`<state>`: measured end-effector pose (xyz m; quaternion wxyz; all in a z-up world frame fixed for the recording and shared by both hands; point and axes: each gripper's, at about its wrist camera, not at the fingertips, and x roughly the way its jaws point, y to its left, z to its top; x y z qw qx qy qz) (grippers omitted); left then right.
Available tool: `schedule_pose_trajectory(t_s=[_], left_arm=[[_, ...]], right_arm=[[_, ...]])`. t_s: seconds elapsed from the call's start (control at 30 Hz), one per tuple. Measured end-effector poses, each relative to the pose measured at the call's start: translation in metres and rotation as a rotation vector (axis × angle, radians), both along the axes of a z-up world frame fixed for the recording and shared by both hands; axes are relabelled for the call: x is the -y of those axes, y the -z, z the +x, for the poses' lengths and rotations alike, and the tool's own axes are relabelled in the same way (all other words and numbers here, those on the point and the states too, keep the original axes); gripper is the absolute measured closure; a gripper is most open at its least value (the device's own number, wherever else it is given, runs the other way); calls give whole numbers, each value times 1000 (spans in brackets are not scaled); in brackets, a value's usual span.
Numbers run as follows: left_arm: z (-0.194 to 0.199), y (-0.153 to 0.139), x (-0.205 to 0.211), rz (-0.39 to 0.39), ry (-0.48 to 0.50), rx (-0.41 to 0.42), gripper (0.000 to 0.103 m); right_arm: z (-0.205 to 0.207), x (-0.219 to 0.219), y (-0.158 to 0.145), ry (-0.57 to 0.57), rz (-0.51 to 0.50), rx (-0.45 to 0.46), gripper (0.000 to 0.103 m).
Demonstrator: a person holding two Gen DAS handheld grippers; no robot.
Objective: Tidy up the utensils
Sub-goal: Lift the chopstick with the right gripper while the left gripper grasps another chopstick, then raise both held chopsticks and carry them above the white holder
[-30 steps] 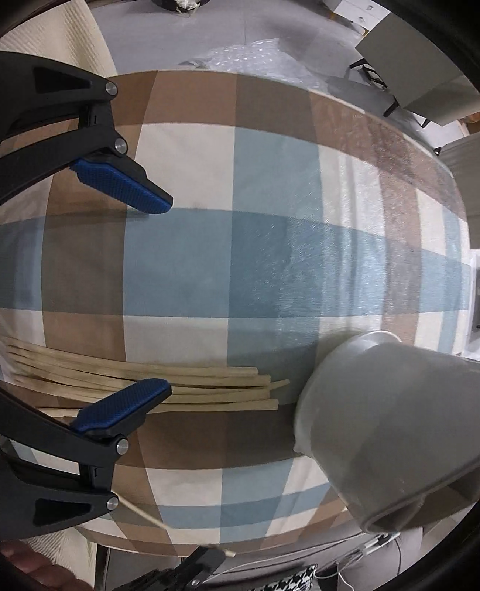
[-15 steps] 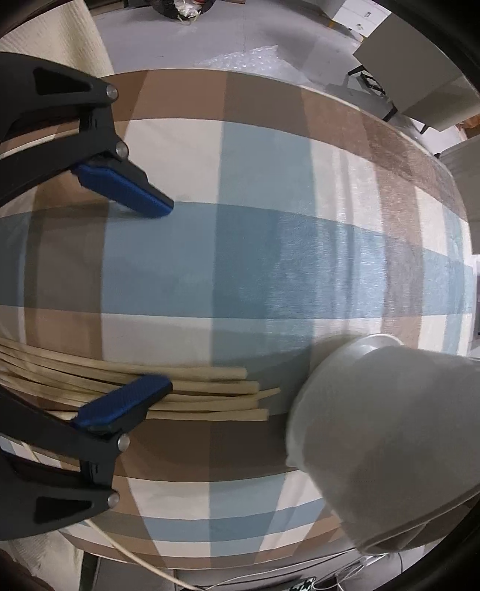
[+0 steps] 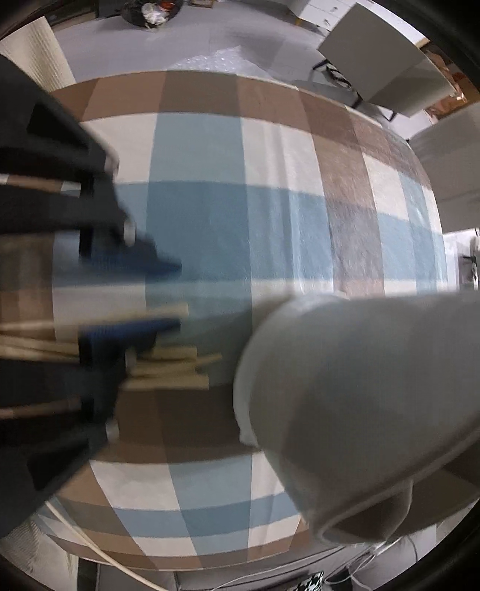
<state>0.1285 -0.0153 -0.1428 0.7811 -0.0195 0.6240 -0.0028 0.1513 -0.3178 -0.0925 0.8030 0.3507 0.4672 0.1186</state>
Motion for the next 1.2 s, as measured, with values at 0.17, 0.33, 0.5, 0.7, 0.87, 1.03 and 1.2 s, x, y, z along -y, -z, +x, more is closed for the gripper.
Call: schedule_pose_trajectory(t_s=[0.17,0.33,0.5,0.7,0.87,1.03,1.2], left_arm=[[-6,-7,-7,-62,-41,34,102],[-25,-48,-27,-160,-100,173,102],[-52,-92,-35,-234,-89,344,102],[-78,-122,-36,-255,-97,460,102],[-79,-148,-39,-292,-134,530,102],[-72,-175,-52,-310,-149,643,102],[-55,-209,-52,-307,-129,774,102]], right_arm=[[-3,-6,-10,-21,-20,43,99],[-10,-22,-30,-75,-81,135,99],[-23,-48,-56,-158,-182,268,99],[-42,-70,-73,-219,-247,364,99],[-55,-77,-84,-225,-266,411,99],[-63,-79,-106,-225,-266,471,99],[-64,-87,-138,-238,-303,566,99]])
